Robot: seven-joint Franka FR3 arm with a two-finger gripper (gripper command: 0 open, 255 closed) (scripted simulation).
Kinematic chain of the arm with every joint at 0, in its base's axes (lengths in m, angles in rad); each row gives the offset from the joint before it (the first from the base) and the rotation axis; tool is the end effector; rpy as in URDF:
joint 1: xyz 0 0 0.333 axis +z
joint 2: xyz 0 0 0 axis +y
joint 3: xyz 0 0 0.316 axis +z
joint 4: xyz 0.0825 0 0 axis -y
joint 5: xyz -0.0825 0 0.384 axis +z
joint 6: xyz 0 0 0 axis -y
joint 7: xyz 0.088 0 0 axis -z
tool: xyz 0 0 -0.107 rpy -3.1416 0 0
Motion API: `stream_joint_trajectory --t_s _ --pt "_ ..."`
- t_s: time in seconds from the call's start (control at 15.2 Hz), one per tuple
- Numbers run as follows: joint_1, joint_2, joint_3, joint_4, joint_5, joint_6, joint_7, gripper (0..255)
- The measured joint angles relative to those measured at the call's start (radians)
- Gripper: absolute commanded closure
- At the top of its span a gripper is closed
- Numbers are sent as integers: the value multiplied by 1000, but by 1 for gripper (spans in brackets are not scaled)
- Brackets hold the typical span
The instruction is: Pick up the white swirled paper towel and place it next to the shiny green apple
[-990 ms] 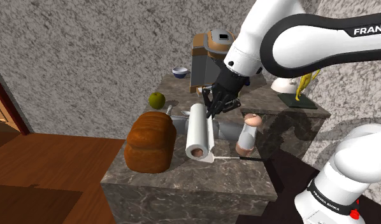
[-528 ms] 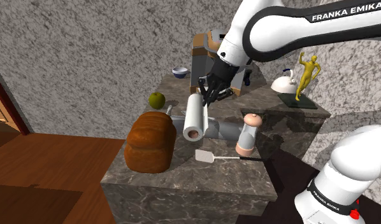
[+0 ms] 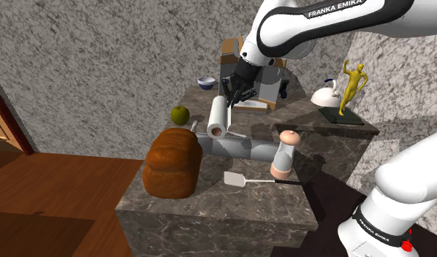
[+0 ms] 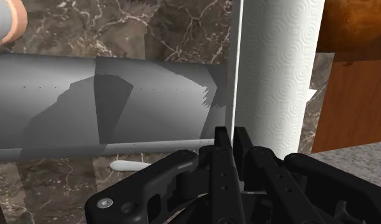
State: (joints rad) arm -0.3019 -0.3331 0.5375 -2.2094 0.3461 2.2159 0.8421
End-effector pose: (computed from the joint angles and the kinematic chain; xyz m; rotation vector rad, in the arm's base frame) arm 0.4739 0.1465 0.5258 -2.6455 1.0758 -0.2786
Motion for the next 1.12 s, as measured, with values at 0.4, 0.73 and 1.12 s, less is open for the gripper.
stream_joint_trajectory --t_s 0.4,0.73,1.12 --pt "-63 188 -18 166 -93 -4 -31 255" --pt "-92 369 -33 353 -187 -33 -35 255" --pt "-91 597 -63 628 -294 -107 -41 255"
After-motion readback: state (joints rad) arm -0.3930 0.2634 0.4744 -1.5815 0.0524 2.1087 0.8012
